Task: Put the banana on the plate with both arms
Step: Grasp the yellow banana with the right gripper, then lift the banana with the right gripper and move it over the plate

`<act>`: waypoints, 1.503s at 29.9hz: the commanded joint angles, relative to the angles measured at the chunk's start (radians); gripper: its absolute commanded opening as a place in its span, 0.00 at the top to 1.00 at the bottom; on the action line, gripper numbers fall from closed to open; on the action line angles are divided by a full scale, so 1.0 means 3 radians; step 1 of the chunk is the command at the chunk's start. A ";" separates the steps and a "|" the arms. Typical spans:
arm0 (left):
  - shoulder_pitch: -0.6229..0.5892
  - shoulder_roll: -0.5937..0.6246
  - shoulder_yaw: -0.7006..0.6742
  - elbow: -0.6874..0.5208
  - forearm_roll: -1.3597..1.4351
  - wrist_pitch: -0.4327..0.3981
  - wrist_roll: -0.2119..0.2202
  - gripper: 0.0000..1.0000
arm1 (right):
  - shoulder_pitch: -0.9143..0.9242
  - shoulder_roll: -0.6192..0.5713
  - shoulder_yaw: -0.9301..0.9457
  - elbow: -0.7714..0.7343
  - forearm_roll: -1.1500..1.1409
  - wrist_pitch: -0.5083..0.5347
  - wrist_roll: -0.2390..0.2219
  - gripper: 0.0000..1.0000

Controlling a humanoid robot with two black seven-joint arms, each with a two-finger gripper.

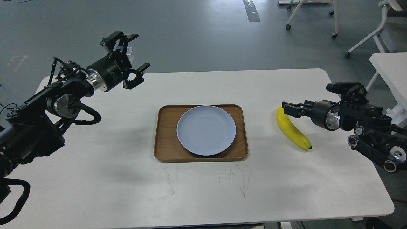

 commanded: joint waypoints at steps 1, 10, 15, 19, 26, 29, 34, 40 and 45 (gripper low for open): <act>0.0001 0.0018 -0.0003 -0.0002 -0.0003 0.0000 0.0005 0.02 | 0.0009 0.0070 -0.0097 -0.0100 -0.0002 0.0001 0.0000 0.10; 0.0006 0.0023 -0.0008 -0.0002 -0.0003 0.0000 0.0000 0.02 | 0.0019 0.0198 -0.0270 -0.0182 -0.0017 0.0001 0.0000 0.20; 0.0006 0.0023 -0.0008 -0.0002 -0.0003 0.0000 0.0000 0.02 | 0.0024 0.0193 -0.0327 -0.0198 -0.0145 0.0001 0.0000 0.38; 0.0006 0.0023 -0.0003 -0.0002 -0.0003 0.0000 -0.0005 0.02 | 0.0024 0.0198 -0.0337 -0.0203 -0.0171 -0.0014 0.0020 0.75; 0.0011 0.0023 0.0002 0.0003 0.0007 0.0000 -0.0046 0.02 | 0.0131 0.0203 -0.0322 -0.0198 -0.0166 -0.0147 0.0286 0.87; 0.0011 0.0023 0.0002 0.0003 0.0017 0.0000 -0.0067 0.02 | 0.0284 0.0208 -0.0322 -0.0152 -0.0145 -0.0157 0.0444 0.87; 0.0006 0.0028 0.0002 0.0003 0.0027 0.0000 -0.0067 0.02 | 0.0693 0.0462 -0.0439 -0.0142 -0.0156 -0.0157 0.0597 0.87; 0.0011 0.0084 0.0002 0.0003 0.0027 0.0000 -0.0072 0.02 | 0.1169 0.0872 -0.1073 -0.0234 -0.0161 -0.0101 0.0853 0.86; 0.0016 0.0115 0.0002 0.0003 0.0012 0.0000 -0.0077 0.02 | 0.1231 0.1245 -0.1324 -0.0331 -0.0166 -0.0071 0.0879 0.86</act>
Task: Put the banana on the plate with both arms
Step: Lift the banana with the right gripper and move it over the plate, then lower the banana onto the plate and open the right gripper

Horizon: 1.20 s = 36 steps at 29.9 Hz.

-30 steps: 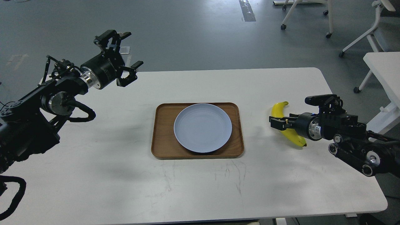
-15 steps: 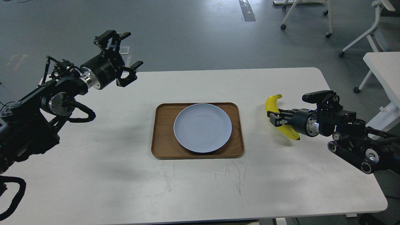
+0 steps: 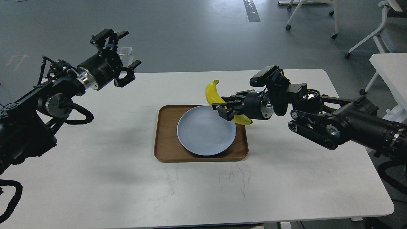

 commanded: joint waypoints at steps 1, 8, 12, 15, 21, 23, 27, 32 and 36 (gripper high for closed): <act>0.0011 0.0036 0.0000 0.0001 -0.0005 0.0000 -0.0004 0.02 | 0.0023 0.0196 -0.0115 -0.0088 -0.0005 0.0036 0.0009 0.86; 0.0036 0.0097 0.0000 0.0001 -0.0010 0.0000 -0.0071 0.02 | -0.0012 0.0232 -0.0222 -0.0190 -0.0005 0.0046 0.0009 0.86; 0.0046 0.0102 -0.0005 -0.0004 -0.0010 0.0000 -0.0076 0.02 | -0.0028 0.0226 -0.0232 -0.0247 -0.0005 0.0046 0.0003 0.83; 0.0052 0.0102 -0.0005 -0.0004 -0.0010 0.0000 -0.0081 0.02 | -0.0079 0.0232 -0.0217 -0.0241 0.0000 0.0036 0.0003 0.81; 0.0052 0.0102 -0.0005 0.0001 -0.0010 0.0000 -0.0081 0.02 | -0.0115 0.0237 -0.0207 -0.0247 0.0000 0.0020 0.0003 0.75; 0.0052 0.0102 -0.0005 -0.0004 -0.0010 0.0000 -0.0081 0.02 | -0.0125 0.0242 -0.0207 -0.0252 0.0000 0.0020 0.0003 0.75; 0.0057 0.0143 0.0000 -0.0004 -0.0010 0.0000 -0.0081 0.02 | -0.0125 0.0303 -0.0212 -0.0292 0.0005 0.0020 0.0003 0.75; 0.0057 0.0153 0.0000 -0.0004 -0.0010 0.0000 -0.0122 0.02 | -0.0115 0.0492 -0.0207 -0.0425 0.0015 0.0031 0.0003 0.75; 0.0072 0.0184 0.0000 -0.0004 -0.0010 0.0000 -0.0127 0.02 | -0.0115 0.0553 -0.0227 -0.0431 0.0015 0.0041 -0.0002 0.75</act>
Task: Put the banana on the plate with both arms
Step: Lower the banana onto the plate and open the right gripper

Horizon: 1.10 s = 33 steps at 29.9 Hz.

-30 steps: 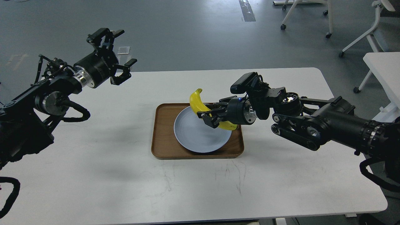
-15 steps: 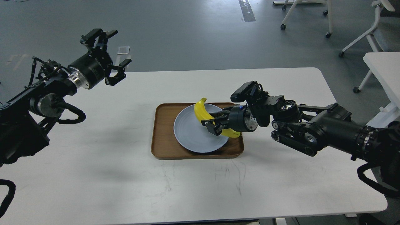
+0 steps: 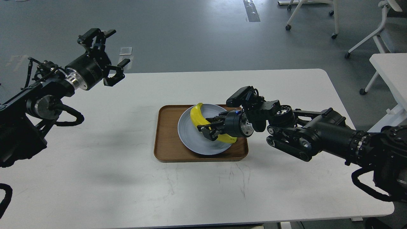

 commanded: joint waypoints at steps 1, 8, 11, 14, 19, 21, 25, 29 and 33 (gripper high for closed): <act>0.0017 0.0046 0.0001 0.0000 0.0003 0.0000 -0.0005 0.02 | 0.0008 0.0046 -0.0018 -0.0009 0.0000 0.0010 0.0003 0.75; 0.0017 0.0067 0.0001 0.0000 0.0003 0.0000 -0.0005 0.02 | 0.0039 0.0020 -0.0018 -0.0009 0.0000 0.0010 -0.0002 0.74; 0.0022 0.0061 0.0001 0.0000 0.0003 0.0000 -0.0005 0.02 | 0.0054 0.0010 -0.0007 -0.0004 0.0000 0.0010 -0.0002 0.74; 0.0022 0.0061 0.0001 0.0000 0.0003 0.0000 -0.0005 0.02 | 0.0085 -0.0025 0.0008 -0.0004 0.0005 0.0010 -0.0002 0.74; 0.0022 0.0061 0.0001 0.0000 0.0003 0.0000 -0.0005 0.02 | 0.0064 -0.0051 -0.0007 -0.0009 0.0005 0.0010 -0.0002 0.74; 0.0022 0.0061 0.0001 0.0000 0.0003 0.0000 -0.0005 0.02 | 0.0059 -0.0046 -0.0007 -0.0009 0.0005 0.0010 -0.0012 0.72; 0.0022 0.0066 0.0001 0.0000 0.0003 0.0000 -0.0005 0.02 | 0.0059 -0.0041 0.0003 -0.0009 0.0010 0.0010 -0.0023 0.52; 0.0022 0.0061 0.0001 0.0000 0.0003 0.0000 -0.0005 0.02 | 0.0059 -0.0031 0.0013 0.0006 0.0031 0.0010 -0.0033 0.02; 0.0027 0.0061 0.0001 0.0000 0.0003 0.0000 -0.0015 0.02 | 0.0085 -0.0031 0.0013 0.0021 0.0036 0.0010 -0.0084 0.01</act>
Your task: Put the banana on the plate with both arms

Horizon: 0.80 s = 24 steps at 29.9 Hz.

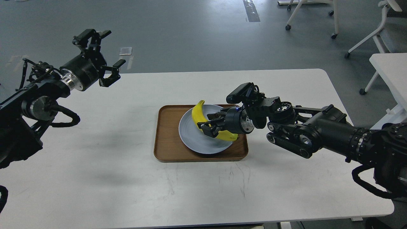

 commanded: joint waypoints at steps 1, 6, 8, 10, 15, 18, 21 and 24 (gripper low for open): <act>0.0000 0.0000 0.0000 0.0000 0.0000 0.0000 -0.0009 0.02 | 0.0029 -0.0008 0.0006 0.0007 0.0006 0.0000 -0.0056 0.01; -0.0005 0.0005 0.0000 0.0000 0.0000 0.0000 -0.0014 0.02 | 0.0137 -0.0059 0.0379 0.0018 0.0077 0.0000 -0.0087 0.00; -0.0015 0.0005 0.0005 0.0000 0.0015 0.0000 -0.0024 0.02 | 0.0182 -0.0110 0.0649 0.0018 0.0331 -0.0005 -0.0102 0.00; -0.0020 0.0005 0.0000 0.0000 0.0010 0.0000 -0.0065 0.02 | 0.0249 -0.0141 0.0874 0.0007 0.0760 -0.0005 -0.0193 0.00; -0.0026 0.0041 -0.0021 -0.0015 -0.0041 0.0000 -0.0070 0.02 | 0.0229 -0.0264 0.1468 0.0018 0.2269 -0.0005 -0.0496 0.00; -0.0026 0.0041 -0.0051 -0.0056 -0.0164 0.0000 -0.0045 0.02 | 0.0178 -0.0274 0.1740 0.0023 0.3263 -0.0026 -0.0567 0.00; -0.0026 0.0041 -0.0051 -0.0179 -0.0205 0.0000 -0.0040 0.02 | 0.0030 -0.0269 0.2015 0.0017 0.4131 -0.0046 -0.0588 0.00; -0.0015 0.0051 -0.0057 -0.0332 -0.0225 0.0000 -0.0035 0.02 | -0.0145 -0.0264 0.2226 0.0028 0.4557 -0.0015 -0.0639 0.00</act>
